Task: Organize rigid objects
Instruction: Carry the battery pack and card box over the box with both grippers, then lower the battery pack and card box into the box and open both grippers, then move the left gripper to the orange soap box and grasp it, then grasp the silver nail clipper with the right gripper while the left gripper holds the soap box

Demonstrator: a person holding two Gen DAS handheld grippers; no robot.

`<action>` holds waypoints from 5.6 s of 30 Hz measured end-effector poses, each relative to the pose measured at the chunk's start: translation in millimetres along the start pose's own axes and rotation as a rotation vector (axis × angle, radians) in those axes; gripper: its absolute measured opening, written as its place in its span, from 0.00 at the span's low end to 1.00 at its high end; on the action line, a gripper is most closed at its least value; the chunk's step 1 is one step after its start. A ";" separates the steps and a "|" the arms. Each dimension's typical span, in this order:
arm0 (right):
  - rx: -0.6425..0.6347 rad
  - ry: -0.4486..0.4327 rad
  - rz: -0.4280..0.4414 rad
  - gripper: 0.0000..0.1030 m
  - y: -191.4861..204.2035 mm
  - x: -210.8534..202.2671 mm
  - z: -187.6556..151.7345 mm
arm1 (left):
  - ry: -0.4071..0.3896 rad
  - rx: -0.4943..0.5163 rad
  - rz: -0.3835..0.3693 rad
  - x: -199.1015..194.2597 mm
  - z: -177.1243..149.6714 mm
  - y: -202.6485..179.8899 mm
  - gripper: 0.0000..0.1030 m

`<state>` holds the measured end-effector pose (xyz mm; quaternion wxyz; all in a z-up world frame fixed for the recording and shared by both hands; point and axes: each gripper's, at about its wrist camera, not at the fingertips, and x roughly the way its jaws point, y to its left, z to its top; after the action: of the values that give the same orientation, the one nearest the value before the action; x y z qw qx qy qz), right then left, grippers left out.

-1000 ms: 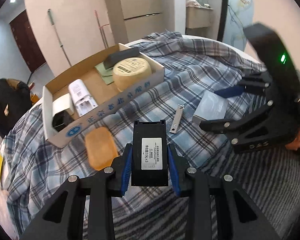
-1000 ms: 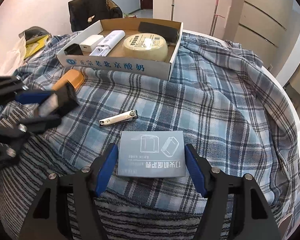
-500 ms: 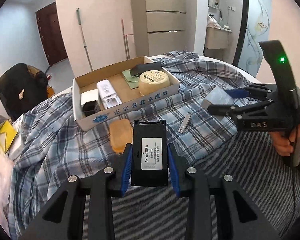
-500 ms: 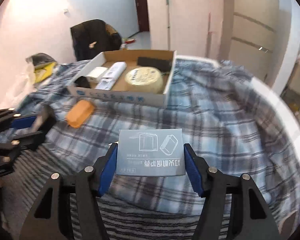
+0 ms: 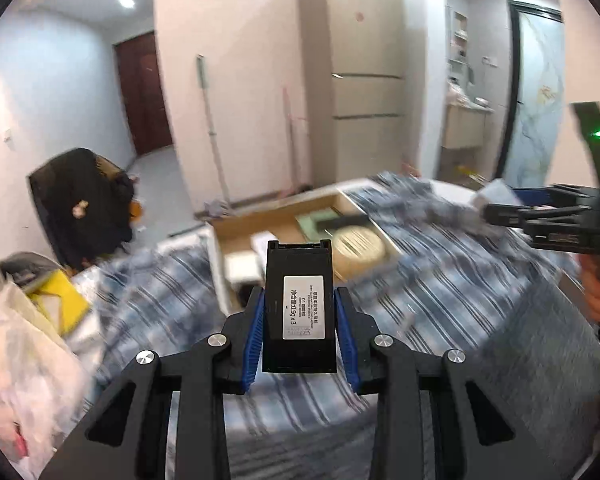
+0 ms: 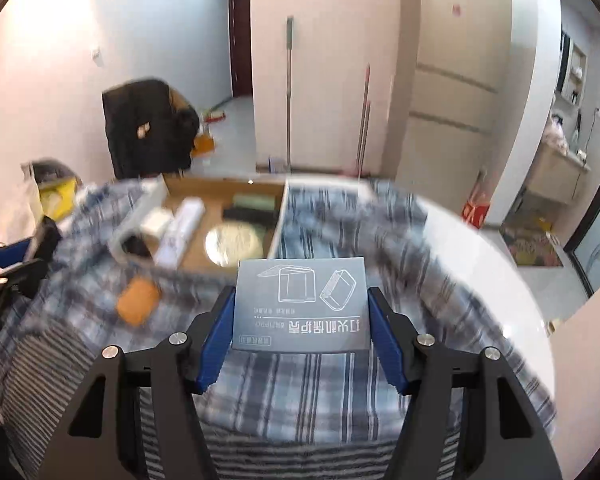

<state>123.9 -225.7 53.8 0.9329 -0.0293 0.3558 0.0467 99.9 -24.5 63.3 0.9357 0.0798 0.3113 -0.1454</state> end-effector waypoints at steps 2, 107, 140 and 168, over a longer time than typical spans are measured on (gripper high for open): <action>0.017 -0.016 -0.001 0.60 5.3 -4.4 19.4 | -0.017 -0.044 0.005 2.3 17.6 10.8 0.35; 0.021 -0.267 0.092 0.99 33.6 -30.2 12.5 | -0.420 -0.211 0.203 -76.8 -1.9 -6.2 1.00; 0.063 0.049 0.043 0.91 7.6 73.6 -35.3 | 0.216 -0.284 -0.026 125.0 -39.2 14.7 0.74; 0.186 0.213 0.042 0.77 1.4 84.1 -38.1 | 0.181 -0.189 0.021 125.8 -51.8 2.5 0.44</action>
<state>161.0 -222.1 -30.8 0.8873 0.0599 0.4563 0.0295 167.8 -37.7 -53.9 0.9087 0.0070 0.4058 -0.0979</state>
